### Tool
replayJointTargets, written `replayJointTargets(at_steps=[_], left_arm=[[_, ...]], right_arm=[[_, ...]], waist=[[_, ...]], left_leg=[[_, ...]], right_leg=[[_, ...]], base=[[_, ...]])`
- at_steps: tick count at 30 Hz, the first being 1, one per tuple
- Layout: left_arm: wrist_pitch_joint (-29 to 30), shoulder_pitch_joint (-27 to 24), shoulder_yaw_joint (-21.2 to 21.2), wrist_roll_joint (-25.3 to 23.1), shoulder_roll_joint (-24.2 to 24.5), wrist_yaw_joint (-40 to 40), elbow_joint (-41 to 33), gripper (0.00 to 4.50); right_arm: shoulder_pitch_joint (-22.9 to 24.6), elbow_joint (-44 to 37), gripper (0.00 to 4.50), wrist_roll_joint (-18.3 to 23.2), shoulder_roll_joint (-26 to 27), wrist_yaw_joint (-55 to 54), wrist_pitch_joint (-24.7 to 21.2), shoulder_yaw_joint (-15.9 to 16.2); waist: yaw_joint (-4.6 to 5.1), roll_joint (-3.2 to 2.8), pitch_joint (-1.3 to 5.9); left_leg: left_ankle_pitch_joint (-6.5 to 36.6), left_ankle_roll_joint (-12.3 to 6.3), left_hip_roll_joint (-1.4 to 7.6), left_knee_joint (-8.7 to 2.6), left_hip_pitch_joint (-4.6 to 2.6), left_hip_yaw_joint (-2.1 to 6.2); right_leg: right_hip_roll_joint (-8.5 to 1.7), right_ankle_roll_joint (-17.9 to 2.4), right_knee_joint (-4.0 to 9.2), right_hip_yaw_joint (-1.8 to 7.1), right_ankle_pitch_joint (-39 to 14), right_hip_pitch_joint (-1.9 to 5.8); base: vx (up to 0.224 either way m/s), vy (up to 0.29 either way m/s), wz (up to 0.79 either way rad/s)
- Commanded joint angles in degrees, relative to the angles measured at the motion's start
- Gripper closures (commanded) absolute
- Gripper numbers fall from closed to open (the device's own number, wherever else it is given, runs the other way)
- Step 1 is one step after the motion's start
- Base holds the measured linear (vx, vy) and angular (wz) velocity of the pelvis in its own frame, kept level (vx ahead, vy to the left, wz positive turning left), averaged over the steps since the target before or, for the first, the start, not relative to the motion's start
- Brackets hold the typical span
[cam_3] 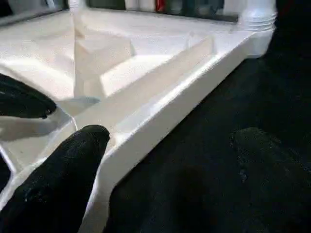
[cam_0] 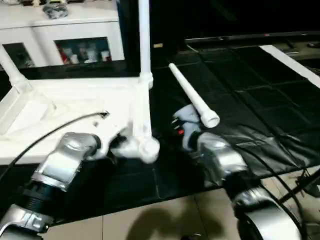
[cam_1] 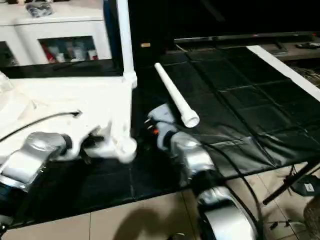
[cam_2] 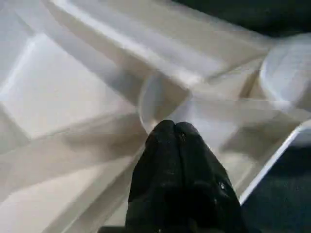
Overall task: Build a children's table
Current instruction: Rotate table base, then move to table
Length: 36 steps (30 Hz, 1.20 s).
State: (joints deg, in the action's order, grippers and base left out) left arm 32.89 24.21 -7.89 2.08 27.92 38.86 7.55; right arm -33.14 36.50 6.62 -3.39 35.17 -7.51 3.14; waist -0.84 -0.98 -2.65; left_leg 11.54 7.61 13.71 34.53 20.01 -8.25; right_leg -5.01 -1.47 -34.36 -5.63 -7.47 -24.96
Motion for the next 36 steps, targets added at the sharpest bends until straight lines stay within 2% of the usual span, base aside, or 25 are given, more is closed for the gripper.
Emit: replayJointTargets(at_steps=[1, 3, 5, 6, 7, 8, 10, 11, 16, 17, 19, 22, 24, 25, 26, 27, 28, 29, 30, 31, 32, 33, 34, 35, 36], left_arm=[[-1.53, -1.63, 4.26, 3.99, -2.90, -2.08, -3.92, 4.44], [-3.62, -2.72, 5.79, 5.03, -4.17, -3.52, -5.02, 4.44], [-5.84, -5.39, 10.20, 8.18, -7.75, -7.52, -7.96, 4.44], [-5.46, -5.87, 11.21, 8.29, -8.64, -9.29, -8.48, 4.44], [-5.36, -6.00, 11.48, 8.32, -8.88, -9.75, -8.61, 4.44], [-5.40, -8.04, 14.07, 8.06, -11.45, -14.31, -10.71, 4.44], [-8.86, -13.17, 16.06, 7.78, -14.51, -17.82, -15.35, 4.44], [-9.51, -16.03, 16.44, 7.50, -16.08, -19.27, -18.03, 4.44], [-9.67, -22.69, 16.52, 7.92, -20.26, -22.33, -24.69, 4.44], [-10.11, -24.05, 16.28, 8.77, -21.47, -23.00, -26.22, 4.44], [-9.64, -24.62, 15.08, 8.28, -21.75, -23.95, -27.33, 4.44], [-8.74, -24.26, 14.49, 6.61, -22.20, -26.15, -27.01, 4.44], [-8.98, -23.72, 14.54, 6.13, -22.22, -26.62, -26.42, 4.44], [-9.07, -23.31, 14.42, 5.62, -22.28, -26.93, -26.13, 4.44], [-9.30, -22.80, 14.09, 4.80, -22.17, -27.25, -25.71, 4.44], [-9.62, -22.45, 13.76, 4.09, -22.12, -27.59, -25.52, 4.44], [-9.78, -22.20, 13.48, 3.56, -22.08, -28.05, -25.45, 4.44], [-9.80, -21.99, 13.26, 3.32, -22.03, -28.79, -25.48, 4.44], [-9.65, -21.95, 13.13, 3.31, -21.94, -29.11, -25.50, 4.44], [-9.51, -21.91, 13.02, 3.30, -21.86, -29.36, -25.51, 4.44], [-9.31, -21.91, 12.90, 3.27, -21.79, -29.62, -25.57, 4.44], [-9.16, -21.93, 13.06, 3.26, -21.87, -30.03, -25.58, 4.44], [-9.06, -21.96, 13.44, 3.40, -22.03, -30.34, -25.52, 4.44], [-9.06, -21.96, 13.44, 3.40, -22.03, -30.34, -25.52, 4.44], [-8.94, -22.02, 13.68, 3.45, -22.13, -30.56, -25.52, 4.44]], right_arm=[[1.91, -5.12, 0.00, 1.40, -0.41, -1.56, 0.01, -1.75], [3.02, -7.80, 0.00, 2.20, -0.49, -1.88, -0.45, -2.35], [6.49, -15.59, 0.00, 2.97, -0.48, -2.42, -0.66, -2.57], [7.32, -17.36, 0.00, 2.93, -0.32, -3.34, -0.97, -2.84], [7.54, -17.82, 0.00, 2.92, -0.28, -3.58, -1.06, -2.91], [10.43, -23.58, 0.00, 2.06, 0.01, -7.00, -1.96, -3.65], [15.32, -32.61, 0.00, 1.78, -0.09, -10.80, -9.95, -4.71], [18.08, -36.42, 0.00, 1.91, -0.14, -11.72, -11.75, -5.27], [25.32, -44.97, 0.00, 2.51, 0.25, -14.37, -12.86, -6.71], [26.96, -46.59, 0.00, 2.73, 0.67, -15.45, -12.60, -7.38], [28.15, -47.23, 0.00, 3.37, 1.40, -16.98, -12.78, -8.63], [29.26, -49.82, 0.00, 3.67, 1.52, -19.63, -14.75, -9.74], [29.03, -49.79, 0.00, 3.76, 1.62, -19.98, -14.88, -10.10], [28.89, -49.88, 0.00, 3.74, 1.69, -20.45, -15.26, -10.28], [28.63, -49.58, 0.00, 3.54, 1.65, -20.82, -15.26, -10.38], [28.51, -49.50, 0.00, 3.33, 1.57, -21.13, -15.26, -10.31], [28.44, -49.51, 0.00, 3.20, 1.48, -21.33, -15.24, -10.19], [28.36, -49.67, 0.00, 3.34, 1.41, -21.41, -15.39, -10.01], [28.28, -49.72, 0.00, 3.44, 1.39, -21.58, -15.55, -9.95], [28.22, -49.77, 0.00, 3.52, 1.37, -21.74, -15.68, -9.90], [28.18, -49.83, 0.00, 3.54, 1.26, -21.86, -15.84, -9.80], [28.12, -49.76, 0.00, 3.37, 0.97, -21.58, -15.90, -9.38], [28.04, -49.60, 0.00, 3.25, 0.66, -21.07, -16.01, -8.90], [28.04, -49.60, 0.00, 3.25, 0.66, -21.07, -16.01, -8.90], [28.00, -49.52, 0.00, 3.19, 0.39, -20.61, -16.05, -8.55]], waist=[[-0.26, -1.03, 3.98], [-0.49, -1.01, 4.05], [-0.78, -0.91, 3.89], [-0.93, -0.49, 3.90], [-0.90, -0.61, 3.90], [-0.92, -0.25, 3.86], [-1.09, 0.23, 3.49], [-1.01, 0.18, 3.47], [-0.88, 0.57, 3.09], [-0.76, 0.90, 3.14], [-0.73, 0.73, 2.96], [-0.29, 0.87, 2.83], [-0.14, 0.76, 2.81], [0.01, 0.53, 2.80], [0.13, 0.65, 2.83], [0.27, 0.19, 2.90], [0.58, 0.49, 2.97], [0.62, 0.36, 2.98], [-0.07, 1.10, 2.62], [0.04, -0.65, 2.84], [1.44, -0.36, 2.36], [1.71, -0.56, 1.88], [2.10, -1.38, 1.65], [2.29, -1.68, 1.48], [2.29, -1.88, 1.57]], left_leg=[[12.49, -1.65, -1.56, -3.98, 0.45, -1.57], [12.59, -2.01, -1.65, -4.04, 0.55, -1.60], [12.71, -2.22, -1.66, -4.04, 0.61, -1.70], [12.57, -2.38, -1.67, -4.09, 0.62, -1.73], [12.42, -2.39, -1.68, -4.09, 0.70, -1.74], [12.20, -2.40, -1.74, -4.11, 0.73, -1.74], [12.50, -2.32, -1.62, -4.33, 0.72, -1.76], [12.41, -2.29, -1.71, -4.32, 0.70, -1.79], [16.73, -2.57, -1.90, -4.44, 0.71, -1.76], [17.00, -2.59, -2.02, -4.36, 0.71, -1.77], [17.81, -2.51, -1.94, -4.52, 0.81, -1.63], [19.74, -2.34, -2.12, -4.66, 0.86, -1.31], [20.41, -2.25, -2.38, -4.36, 0.55, -1.39], [20.06, -2.23, -2.45, -4.49, 0.71, -1.26], [19.95, -2.22, -2.38, -4.57, 0.90, -1.20], [20.16, -2.18, -2.29, -4.64, 0.78, -1.05], [20.15, -2.41, -2.25, -4.57, 0.74, -1.09], [20.05, -2.45, -2.25, -4.62, 0.77, -1.06], [20.49, -4.01, -2.67, -6.14, 4.24, 1.36], [21.34, -4.55, -1.99, -6.76, 3.65, 1.94], [24.25, -5.06, -1.64, -6.62, 3.97, 3.72], [29.43, -3.65, -1.12, -7.01, 3.50, 5.07], [35.26, -2.32, 0.26, -8.07, 3.03, 7.34], [37.71, -2.39, 1.46, -9.37, 2.89, 9.11], [38.58, -3.00, 2.89, -10.68, 2.13, 11.16]], right_leg=[[-1.46, -11.32, 3.71, 1.87, -15.98, 4.40], [-1.27, -10.89, 3.82, 1.80, -16.18, 4.42], [-1.25, -10.02, 3.97, 1.84, -16.73, 4.44], [-1.27, -9.06, 4.11, 1.78, -18.06, 4.46], [-1.16, -8.64, 4.09, 1.77, -18.50, 4.43], [-1.04, -7.66, 4.16, 1.74, -19.75, 4.31], [-1.09, -4.74, 4.97, 1.66, -24.18, 4.30], [-0.91, -4.06, 5.14, 1.70, -24.82, 4.11], [-0.59, 0.70, 6.52, 1.24, -32.04, 2.96], [-0.50, 1.26, 6.69, 1.17, -32.64, 2.94], [-0.58, 2.25, 7.02, 1.02, -33.80, 2.88], [-0.25, 3.96, 7.50, 0.62, -34.60, 2.92], [-0.18, 4.85, 7.94, 0.45, -35.60, 2.64], [-0.16, 5.13, 7.98, 0.36, -35.33, 2.89], [-0.18, 5.23, 8.03, 0.33, -35.00, 3.04], [-0.25, 4.83, 7.95, 0.36, -34.13, 3.04], [-0.18, 4.34, 8.03, 0.38, -33.10, 3.03], [-0.21, 3.97, 7.94, 0.42, -32.61, 3.12], [-2.01, 2.45, 5.90, -1.55, -31.05, 6.12], [-1.59, 0.88, 6.22, -1.80, -28.75, 6.09], [-1.91, -1.10, 5.78, -2.57, -24.55, 6.08], [-1.77, -2.93, 5.86, -3.13, -24.58, 6.00], [-1.13, -4.93, 4.45, -3.56, -23.58, 6.28], [-0.60, -6.18, 2.63, -3.20, -21.60, 6.37], [0.18, -8.08, 0.21, -2.61, -18.23, 6.04]], base=[[0.000, 0.000, 0.00], [0.000, 0.000, 0.00], [0.000, 0.000, 0.00], [0.000, 0.000, 0.00], [0.000, 0.000, 0.00], [0.000, 0.000, 0.00], [0.000, 0.000, 0.00], [0.000, 0.000, 0.00], [0.000, 0.000, 0.00], [0.000, 0.000, 0.00], [0.000, 0.000, 0.00], [0.000, 0.000, 0.00], [0.000, 0.000, 0.00], [0.000, 0.000, 0.00], [0.000, 0.000, 0.00], [0.000, 0.000, 0.00], [0.000, 0.000, 0.00], [0.000, 0.000, 0.00], [0.000, 0.000, 0.00], [0.005, -0.006, 0.37], [0.005, -0.006, 0.37], [0.023, -0.051, 0.60], [0.039, -0.119, 0.63], [0.039, -0.119, 0.63], [0.063, -0.158, 0.64]])
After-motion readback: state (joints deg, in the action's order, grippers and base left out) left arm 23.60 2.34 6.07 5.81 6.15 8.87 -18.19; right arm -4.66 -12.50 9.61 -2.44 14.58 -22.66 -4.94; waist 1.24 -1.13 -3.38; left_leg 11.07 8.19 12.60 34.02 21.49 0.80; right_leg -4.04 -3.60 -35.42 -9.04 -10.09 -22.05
